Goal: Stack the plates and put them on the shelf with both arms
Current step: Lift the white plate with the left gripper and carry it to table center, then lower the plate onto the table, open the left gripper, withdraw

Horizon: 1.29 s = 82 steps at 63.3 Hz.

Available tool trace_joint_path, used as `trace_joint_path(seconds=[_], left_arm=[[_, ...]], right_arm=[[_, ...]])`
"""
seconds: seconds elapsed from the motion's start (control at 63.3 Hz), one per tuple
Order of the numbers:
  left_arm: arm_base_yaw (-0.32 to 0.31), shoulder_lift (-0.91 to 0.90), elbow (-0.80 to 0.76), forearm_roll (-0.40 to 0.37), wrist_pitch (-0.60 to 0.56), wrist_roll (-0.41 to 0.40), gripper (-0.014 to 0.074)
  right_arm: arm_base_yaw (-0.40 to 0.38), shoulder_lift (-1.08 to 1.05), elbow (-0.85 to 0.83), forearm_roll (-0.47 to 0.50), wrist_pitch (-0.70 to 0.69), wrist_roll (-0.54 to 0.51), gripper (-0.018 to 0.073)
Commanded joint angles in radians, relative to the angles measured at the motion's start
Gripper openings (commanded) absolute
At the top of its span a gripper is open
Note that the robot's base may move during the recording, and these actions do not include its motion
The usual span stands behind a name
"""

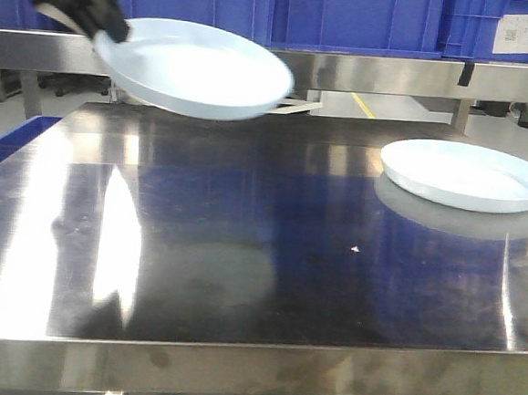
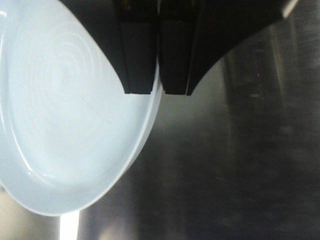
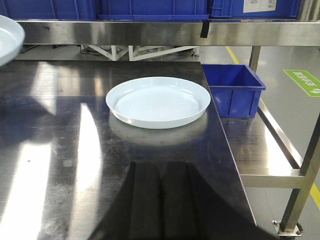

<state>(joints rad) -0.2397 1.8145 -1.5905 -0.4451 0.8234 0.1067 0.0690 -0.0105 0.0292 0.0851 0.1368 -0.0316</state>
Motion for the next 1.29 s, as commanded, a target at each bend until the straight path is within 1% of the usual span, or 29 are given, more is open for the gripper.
trace_joint_path(seconds=[0.0,0.079,0.126,0.221,0.395,0.569,0.663,0.79,0.948,1.058,1.105,1.169,1.279], left_arm=[[-0.068,-0.023,-0.035,-0.043,-0.052,0.002,0.0088],[-0.126,0.024,-0.035,-0.043,-0.077,0.002,0.0088],[-0.149,0.050,-0.035,-0.043,-0.098,0.002,0.0088],[-0.176,0.100,-0.035,-0.043,-0.121,0.002,0.0088],[-0.177,0.171,-0.035,-0.043,-0.138,-0.005,0.0088],[-0.174,0.180,-0.035,-0.043,-0.135,-0.005,0.0090],[-0.174,0.180,-0.035,-0.043,-0.132,-0.005,0.0106],[-0.174,0.180,-0.035,-0.043,-0.122,-0.005,0.0190],[-0.174,0.180,-0.040,-0.047,-0.096,-0.005,0.0385],[-0.174,0.177,-0.051,-0.048,-0.075,-0.005,0.0483],[-0.174,0.172,-0.065,-0.048,-0.057,-0.005,0.0500],[-0.174,0.157,-0.086,-0.030,-0.027,-0.005,0.0500],[-0.172,0.116,-0.127,0.045,0.031,-0.005,0.0500]], right_arm=[[-0.003,-0.021,-0.016,-0.010,-0.084,-0.004,0.0057],[-0.003,-0.021,-0.016,-0.010,-0.084,-0.004,0.0057],[-0.003,-0.021,-0.016,-0.010,-0.084,-0.004,0.0057],[-0.003,-0.021,-0.016,-0.010,-0.084,-0.004,0.0057],[-0.003,-0.021,-0.016,-0.010,-0.084,-0.004,0.0057],[-0.003,-0.021,-0.016,-0.010,-0.084,-0.004,0.0057],[-0.003,-0.021,-0.016,-0.010,-0.084,-0.004,0.0057],[-0.003,-0.021,-0.016,-0.010,-0.084,-0.004,0.0057],[-0.003,-0.021,-0.016,-0.010,-0.084,-0.004,0.0057],[-0.003,-0.021,-0.016,-0.010,-0.084,-0.004,0.0057],[-0.003,-0.021,-0.016,-0.010,-0.084,-0.004,0.0057],[-0.003,-0.021,-0.016,-0.010,-0.084,-0.004,0.0057],[-0.003,-0.021,-0.016,-0.010,-0.084,-0.004,0.0057]])
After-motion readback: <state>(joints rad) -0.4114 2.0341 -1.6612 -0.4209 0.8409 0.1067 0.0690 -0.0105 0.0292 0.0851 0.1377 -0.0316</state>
